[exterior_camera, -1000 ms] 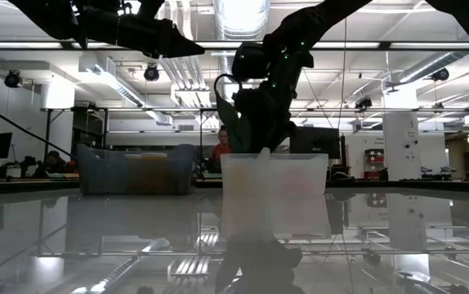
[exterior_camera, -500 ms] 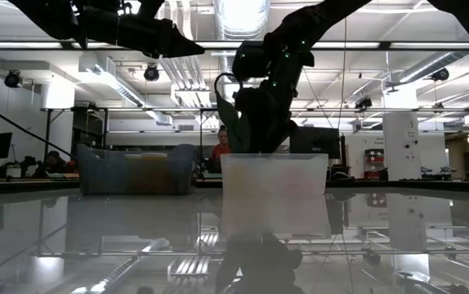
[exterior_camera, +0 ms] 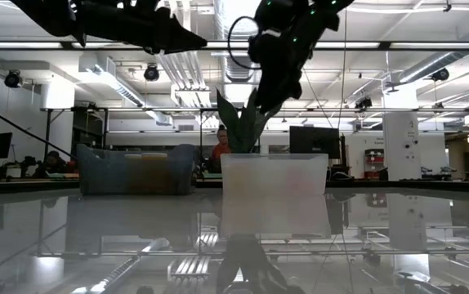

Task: Pick and place medicine bottles into bin by pill shape (circle, oval)
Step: Return to Home Position

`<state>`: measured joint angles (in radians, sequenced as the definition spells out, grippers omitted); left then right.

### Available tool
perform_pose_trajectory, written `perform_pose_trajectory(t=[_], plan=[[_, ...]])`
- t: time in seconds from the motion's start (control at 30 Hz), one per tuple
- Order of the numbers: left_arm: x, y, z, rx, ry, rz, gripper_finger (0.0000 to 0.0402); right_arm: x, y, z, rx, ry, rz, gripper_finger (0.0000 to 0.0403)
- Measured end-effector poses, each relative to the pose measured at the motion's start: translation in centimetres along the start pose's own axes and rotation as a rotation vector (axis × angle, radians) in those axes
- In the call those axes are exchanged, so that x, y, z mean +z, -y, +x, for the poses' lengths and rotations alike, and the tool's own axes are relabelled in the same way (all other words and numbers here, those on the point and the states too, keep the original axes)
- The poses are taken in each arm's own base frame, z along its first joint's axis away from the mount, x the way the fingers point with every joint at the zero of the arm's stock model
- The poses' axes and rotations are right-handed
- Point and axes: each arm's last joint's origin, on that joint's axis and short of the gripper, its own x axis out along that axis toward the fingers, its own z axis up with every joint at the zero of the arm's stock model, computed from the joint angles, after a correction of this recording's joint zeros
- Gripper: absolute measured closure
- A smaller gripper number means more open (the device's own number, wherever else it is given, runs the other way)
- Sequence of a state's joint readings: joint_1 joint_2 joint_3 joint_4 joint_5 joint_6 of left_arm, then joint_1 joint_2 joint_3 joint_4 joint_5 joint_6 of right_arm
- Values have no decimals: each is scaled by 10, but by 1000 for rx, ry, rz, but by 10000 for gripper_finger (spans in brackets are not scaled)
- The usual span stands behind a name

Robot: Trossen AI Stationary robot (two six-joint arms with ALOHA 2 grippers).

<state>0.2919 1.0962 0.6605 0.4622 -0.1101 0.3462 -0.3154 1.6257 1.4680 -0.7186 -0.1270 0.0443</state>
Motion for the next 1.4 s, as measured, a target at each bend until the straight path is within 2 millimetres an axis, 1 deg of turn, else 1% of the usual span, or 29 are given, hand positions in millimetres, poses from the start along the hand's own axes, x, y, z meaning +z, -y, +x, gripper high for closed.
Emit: perform_pose_trajectory(t=[0.23,0.4,0.5,0.63,0.77,0.9,1.0,1.1,1.3,1.4], plan=[[10,15,-6,-63,41,-5,157,-21,-5,-31,9,217,-93,210],[19,19,-15,-92,74,-10,157,-39,-6,-48,-11,405,-235,211],[23,18,-25,-112,56,-6,157,-54,-7,-57,-32,498,-320,211],[29,12,-43,-123,36,-2,157,-75,-7,-67,-62,580,-406,211],[29,7,-62,-125,31,0,157,-97,-7,-75,-93,658,-474,211],[28,4,-77,-123,36,2,165,-117,-6,-81,-112,741,-495,211],[24,3,-85,-119,46,1,183,-132,-6,-84,-114,778,-500,211],[16,4,-90,-118,47,10,210,-147,-6,-85,-97,804,-507,211],[-4,11,-99,-191,42,18,281,-169,-6,-91,-75,858,-524,211],[-10,13,-102,-190,52,-1,316,-179,-7,-94,-71,886,-531,211]])
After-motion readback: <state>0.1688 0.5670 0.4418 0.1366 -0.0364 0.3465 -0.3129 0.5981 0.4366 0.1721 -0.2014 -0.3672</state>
